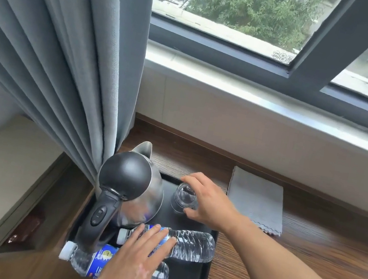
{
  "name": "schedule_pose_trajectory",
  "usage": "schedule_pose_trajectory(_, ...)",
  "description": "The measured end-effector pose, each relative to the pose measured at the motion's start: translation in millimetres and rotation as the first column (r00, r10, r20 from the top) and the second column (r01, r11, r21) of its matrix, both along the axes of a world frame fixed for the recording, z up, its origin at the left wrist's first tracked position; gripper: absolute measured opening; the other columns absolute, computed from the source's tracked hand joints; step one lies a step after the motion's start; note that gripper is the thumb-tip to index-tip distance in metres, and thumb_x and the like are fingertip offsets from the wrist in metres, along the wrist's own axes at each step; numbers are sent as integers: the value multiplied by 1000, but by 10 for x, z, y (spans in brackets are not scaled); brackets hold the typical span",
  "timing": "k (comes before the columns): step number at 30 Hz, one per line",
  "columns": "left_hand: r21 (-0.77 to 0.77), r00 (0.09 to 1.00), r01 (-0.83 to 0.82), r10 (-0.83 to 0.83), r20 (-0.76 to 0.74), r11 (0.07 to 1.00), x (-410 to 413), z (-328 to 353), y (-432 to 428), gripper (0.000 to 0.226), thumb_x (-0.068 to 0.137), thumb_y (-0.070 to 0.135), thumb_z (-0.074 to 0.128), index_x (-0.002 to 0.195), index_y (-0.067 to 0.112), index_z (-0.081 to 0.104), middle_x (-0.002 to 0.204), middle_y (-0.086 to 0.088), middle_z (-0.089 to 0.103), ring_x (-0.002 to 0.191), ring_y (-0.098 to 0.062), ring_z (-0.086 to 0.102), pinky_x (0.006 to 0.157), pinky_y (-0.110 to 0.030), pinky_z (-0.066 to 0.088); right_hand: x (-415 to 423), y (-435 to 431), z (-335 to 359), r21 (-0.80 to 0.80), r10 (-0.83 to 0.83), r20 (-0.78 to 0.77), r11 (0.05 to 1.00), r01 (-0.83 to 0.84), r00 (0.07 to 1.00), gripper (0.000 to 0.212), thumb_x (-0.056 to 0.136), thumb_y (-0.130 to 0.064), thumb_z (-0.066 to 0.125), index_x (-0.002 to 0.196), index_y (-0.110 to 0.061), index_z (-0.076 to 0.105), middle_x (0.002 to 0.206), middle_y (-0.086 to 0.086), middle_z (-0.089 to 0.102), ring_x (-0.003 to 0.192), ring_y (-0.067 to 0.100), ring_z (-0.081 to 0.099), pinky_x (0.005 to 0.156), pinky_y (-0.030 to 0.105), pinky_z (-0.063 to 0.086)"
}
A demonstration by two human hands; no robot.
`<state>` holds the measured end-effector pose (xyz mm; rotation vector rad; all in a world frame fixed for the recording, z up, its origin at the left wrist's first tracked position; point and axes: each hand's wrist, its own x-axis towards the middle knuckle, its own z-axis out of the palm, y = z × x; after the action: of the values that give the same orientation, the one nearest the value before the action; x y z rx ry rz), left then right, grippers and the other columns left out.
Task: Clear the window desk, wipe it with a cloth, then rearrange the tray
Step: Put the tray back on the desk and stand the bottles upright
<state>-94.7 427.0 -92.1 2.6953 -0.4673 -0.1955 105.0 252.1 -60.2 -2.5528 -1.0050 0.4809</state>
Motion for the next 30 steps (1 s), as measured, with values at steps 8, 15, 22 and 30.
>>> schedule_pose_trajectory(8, -2, 999, 5, -5, 40, 1000, -19, 4, -8, 93, 65, 70, 66, 143, 20, 56, 149, -4, 57, 141, -22, 47, 110, -44, 33, -80, -8, 39, -35, -43, 40, 998, 45, 998, 97, 75, -33, 79, 157, -25, 28, 145, -2, 43, 117, 24, 55, 97, 30, 44)
schedule_pose_trajectory(15, -127, 988, -45, 62, 139, 991, -254, 251, 61, 85, 70, 57, 73, 144, 19, 56, 152, 2, 52, 143, -18, 47, 113, -40, 39, -539, -426, 352, 179, -270, 126, 953, 245, 955, 64, 83, -38, 72, 141, -21, 51, 138, -4, 53, 125, 14, 53, 107, 35, 47)
schedule_pose_trajectory(22, -212, 838, -485, 520, 164, 848, -929, 426, 510, 64, 68, 47, 65, 126, 20, 67, 125, 11, 62, 114, -9, 55, 100, -9, 37, -1366, -536, 135, -136, -152, 11, 979, 152, 988, 79, 88, -44, 68, 156, -27, 31, 160, -9, 33, 147, 12, 31, 122, 31, 17)
schedule_pose_trajectory(30, -53, 403, -911, 856, -324, 409, -903, 336, 891, 103, 66, 53, 91, 151, 17, 44, 146, -6, 50, 121, -24, 61, 105, -41, 46, -1333, -378, -147, -244, -132, 140, 956, 163, 981, 78, 79, -27, 71, 151, -24, 41, 152, -4, 47, 141, 20, 42, 118, 46, 33)
